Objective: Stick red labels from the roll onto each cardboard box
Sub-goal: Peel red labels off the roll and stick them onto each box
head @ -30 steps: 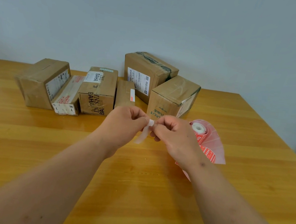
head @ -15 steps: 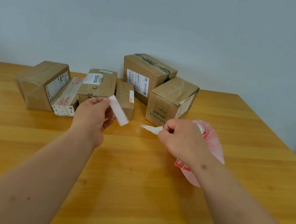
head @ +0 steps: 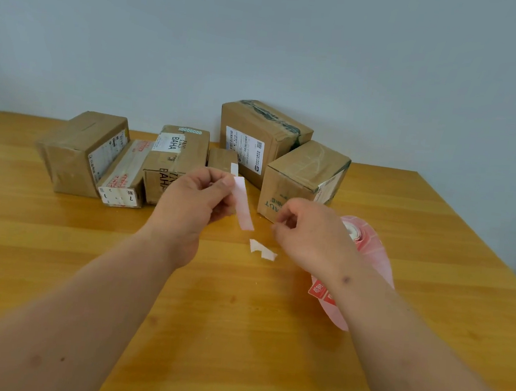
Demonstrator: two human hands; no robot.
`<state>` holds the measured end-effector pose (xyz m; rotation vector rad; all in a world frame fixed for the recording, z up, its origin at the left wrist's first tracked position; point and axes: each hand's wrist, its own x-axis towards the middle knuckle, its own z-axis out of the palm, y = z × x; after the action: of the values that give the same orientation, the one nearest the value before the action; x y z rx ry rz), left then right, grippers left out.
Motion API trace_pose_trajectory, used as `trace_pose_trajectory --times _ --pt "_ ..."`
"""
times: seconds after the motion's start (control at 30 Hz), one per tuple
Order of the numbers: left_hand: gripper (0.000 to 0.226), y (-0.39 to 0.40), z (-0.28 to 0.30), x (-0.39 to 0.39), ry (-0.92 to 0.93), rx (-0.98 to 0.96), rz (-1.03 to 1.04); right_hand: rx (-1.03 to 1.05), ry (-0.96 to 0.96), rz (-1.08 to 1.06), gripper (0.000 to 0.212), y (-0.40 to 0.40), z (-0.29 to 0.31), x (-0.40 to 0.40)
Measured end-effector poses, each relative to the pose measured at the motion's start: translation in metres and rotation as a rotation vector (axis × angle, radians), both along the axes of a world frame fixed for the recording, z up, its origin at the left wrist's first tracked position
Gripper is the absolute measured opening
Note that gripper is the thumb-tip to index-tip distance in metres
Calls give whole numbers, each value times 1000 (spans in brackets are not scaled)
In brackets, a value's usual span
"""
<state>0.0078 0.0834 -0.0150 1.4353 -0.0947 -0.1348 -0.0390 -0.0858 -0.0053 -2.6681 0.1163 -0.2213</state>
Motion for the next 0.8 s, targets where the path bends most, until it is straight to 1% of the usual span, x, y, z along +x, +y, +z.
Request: trace_pose_trajectory --times 0.07,0.17,0.2,0.23,0.3,0.4,0.47,0.5,0.6,0.67,0.8 --pt "16 1 -2 0 -13 -1 -89 286 44 -7 17 1 0 2" --pt "17 2 -2 -1 -13 -13 -187 814 229 -58 20 3 -1 5" --pt "17 3 -3 0 -17 -16 -207 934 280 -55 20 4 -1 6" --pt "17 4 -3 0 -21 -19 -224 1006 321 -45 21 3 -1 8" --pt "18 7 -4 2 -18 -30 -254 1049 381 -30 20 2 -1 11" --pt "16 11 -4 4 1 -58 -300 1054 465 -32 23 2 -1 14" --pt "12 14 -4 6 12 -71 -330 1090 474 -32 15 2 -1 14" --pt "11 15 -4 7 13 -72 -343 1123 450 -33 10 1 -1 15" --pt "12 17 -3 11 19 -58 -355 1185 342 -49 14 -4 0 18" --pt "13 18 -4 14 27 -50 -338 1158 295 -50 14 -9 1 20" --pt "21 18 -6 19 61 -31 -301 1073 210 -67 16 -15 1 22"
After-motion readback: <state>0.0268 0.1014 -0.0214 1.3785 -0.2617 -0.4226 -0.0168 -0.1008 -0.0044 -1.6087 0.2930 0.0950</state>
